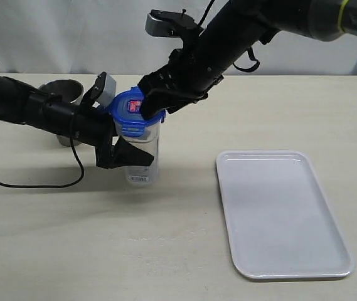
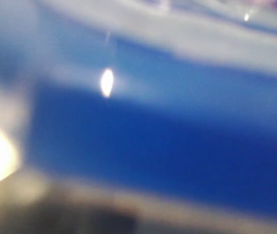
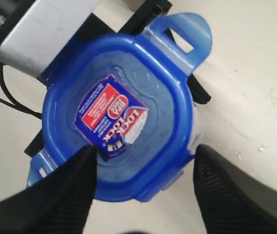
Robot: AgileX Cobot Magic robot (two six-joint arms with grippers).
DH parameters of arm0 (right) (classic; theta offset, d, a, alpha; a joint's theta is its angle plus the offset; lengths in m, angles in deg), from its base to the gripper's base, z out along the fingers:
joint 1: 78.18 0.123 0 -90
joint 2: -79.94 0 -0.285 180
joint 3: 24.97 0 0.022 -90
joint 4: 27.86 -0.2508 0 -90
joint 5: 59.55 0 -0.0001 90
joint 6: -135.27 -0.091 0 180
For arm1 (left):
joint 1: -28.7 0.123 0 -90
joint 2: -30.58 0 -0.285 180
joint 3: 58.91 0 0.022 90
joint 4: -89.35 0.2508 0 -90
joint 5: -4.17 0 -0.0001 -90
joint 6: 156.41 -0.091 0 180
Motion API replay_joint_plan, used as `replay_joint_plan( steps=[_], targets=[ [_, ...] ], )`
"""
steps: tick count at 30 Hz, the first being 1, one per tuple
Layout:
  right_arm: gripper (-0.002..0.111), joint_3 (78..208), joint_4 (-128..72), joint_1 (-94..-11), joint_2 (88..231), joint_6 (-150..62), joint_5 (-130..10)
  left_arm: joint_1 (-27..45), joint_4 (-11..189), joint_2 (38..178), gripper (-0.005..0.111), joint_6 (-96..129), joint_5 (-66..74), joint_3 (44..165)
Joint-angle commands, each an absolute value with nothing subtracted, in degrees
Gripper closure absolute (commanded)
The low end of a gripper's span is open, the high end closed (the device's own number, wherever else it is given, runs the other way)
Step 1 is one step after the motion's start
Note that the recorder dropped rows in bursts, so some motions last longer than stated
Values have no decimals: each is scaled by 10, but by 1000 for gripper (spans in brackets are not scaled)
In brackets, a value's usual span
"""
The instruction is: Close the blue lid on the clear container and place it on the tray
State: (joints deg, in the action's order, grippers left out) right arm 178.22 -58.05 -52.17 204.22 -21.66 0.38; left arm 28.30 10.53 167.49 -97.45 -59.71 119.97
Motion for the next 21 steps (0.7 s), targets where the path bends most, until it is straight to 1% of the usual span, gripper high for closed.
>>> replay_joint_plan(
  steps=[1,4,6,8,9,11,13,16,21],
  targets=[
    [52,1771,-528,-514,2002,-151,10,276,77,1682,107,-992,-594,1200],
    [52,1771,-520,-514,1948,-98,-8,276,77,1682,107,-992,-590,1200],
    [52,1770,-542,-509,1930,-43,5,276,77,1682,107,-992,-590,1200],
    [56,1769,-506,-480,1929,-12,7,276,77,1682,107,-992,-591,1200],
    [57,1763,-453,-450,1935,-8,-14,276,80,1682,107,-992,-591,1200],
    [57,1746,-367,-405,1949,-31,-39,276,88,1682,107,-992,-591,1200],
    [57,1736,-305,-384,1962,-67,-59,276,90,1682,107,-992,-591,1200],
    [60,1736,-283,-380,1975,-81,-81,276,90,1682,107,-992,-592,1200],
    [71,1736,-279,-379,1989,-66,-92,276,90,1682,107,-992,-596,1200]
  ],
)
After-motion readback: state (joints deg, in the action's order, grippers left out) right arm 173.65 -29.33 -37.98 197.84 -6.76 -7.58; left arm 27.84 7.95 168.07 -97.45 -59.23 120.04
